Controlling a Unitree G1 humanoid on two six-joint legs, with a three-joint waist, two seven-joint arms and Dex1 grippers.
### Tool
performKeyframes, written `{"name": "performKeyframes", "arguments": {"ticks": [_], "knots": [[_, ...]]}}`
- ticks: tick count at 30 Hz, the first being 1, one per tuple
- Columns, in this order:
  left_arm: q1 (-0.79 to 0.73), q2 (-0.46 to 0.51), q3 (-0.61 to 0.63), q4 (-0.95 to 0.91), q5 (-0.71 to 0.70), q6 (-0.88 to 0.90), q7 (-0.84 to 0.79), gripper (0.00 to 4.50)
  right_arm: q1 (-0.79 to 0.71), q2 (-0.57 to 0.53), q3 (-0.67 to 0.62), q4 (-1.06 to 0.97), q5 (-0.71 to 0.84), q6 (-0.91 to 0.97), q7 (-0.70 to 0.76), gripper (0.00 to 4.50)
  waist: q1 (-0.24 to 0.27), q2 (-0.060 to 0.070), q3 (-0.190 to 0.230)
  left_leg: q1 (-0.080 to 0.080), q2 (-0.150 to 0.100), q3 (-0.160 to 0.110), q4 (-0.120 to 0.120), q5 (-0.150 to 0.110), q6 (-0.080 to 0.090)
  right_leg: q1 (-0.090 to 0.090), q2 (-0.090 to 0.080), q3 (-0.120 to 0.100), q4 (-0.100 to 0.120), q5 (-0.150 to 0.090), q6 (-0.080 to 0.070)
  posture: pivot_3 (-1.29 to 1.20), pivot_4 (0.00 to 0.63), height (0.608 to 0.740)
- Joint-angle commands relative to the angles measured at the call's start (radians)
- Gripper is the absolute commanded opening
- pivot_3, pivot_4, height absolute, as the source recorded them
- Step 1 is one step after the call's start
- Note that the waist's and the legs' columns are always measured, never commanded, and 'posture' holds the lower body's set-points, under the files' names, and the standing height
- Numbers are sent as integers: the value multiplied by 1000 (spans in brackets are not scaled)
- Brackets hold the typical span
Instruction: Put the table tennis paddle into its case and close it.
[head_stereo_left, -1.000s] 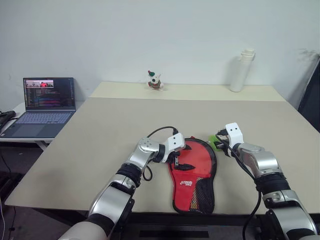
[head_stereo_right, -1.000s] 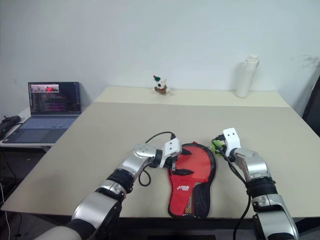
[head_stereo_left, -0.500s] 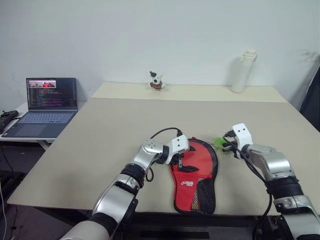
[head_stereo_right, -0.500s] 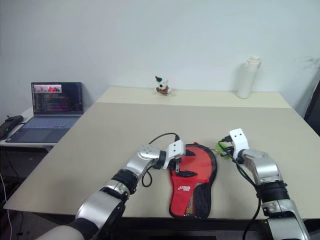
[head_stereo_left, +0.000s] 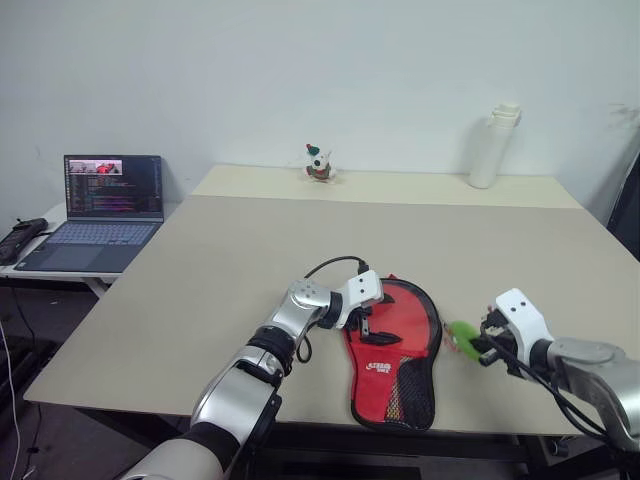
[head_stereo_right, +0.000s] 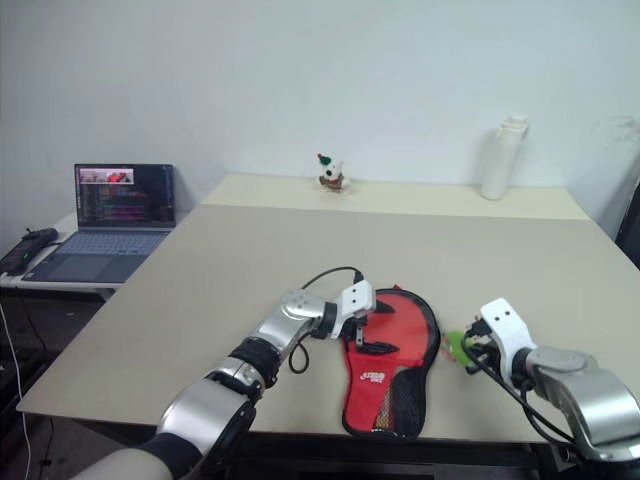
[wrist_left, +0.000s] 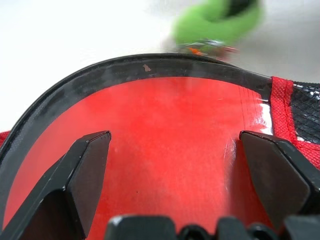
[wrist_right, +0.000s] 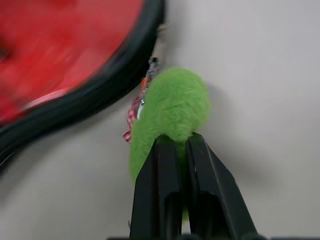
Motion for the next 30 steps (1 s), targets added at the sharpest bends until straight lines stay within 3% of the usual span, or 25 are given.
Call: {"name": "performKeyframes", "arguments": {"ticks": [1, 17, 30], "knots": [[31, -14, -62, 56, 70, 14, 4, 4500, 62, -37, -49, -153, 70, 71, 29, 24, 2, 0, 0, 0, 0, 0, 0, 0, 0, 0, 0, 0, 0, 0, 0, 0, 150, 740], [19, -31, -67, 73, 75, 10, 18, 4500, 336, -194, -244, -398, 354, 127, 235, 24, 5, -5, -5, -1, 0, -1, 0, 0, 0, 1, 0, -1, -2, -1, 1, 0, 150, 740], [17, -34, -64, 74, 81, 11, 24, 4500, 500, -179, -191, -519, 524, 35, 230, 24, 6, -7, -7, 1, 0, -2, 0, -1, 1, 4, -1, -2, -3, -1, 2, 0, 150, 740]]}}
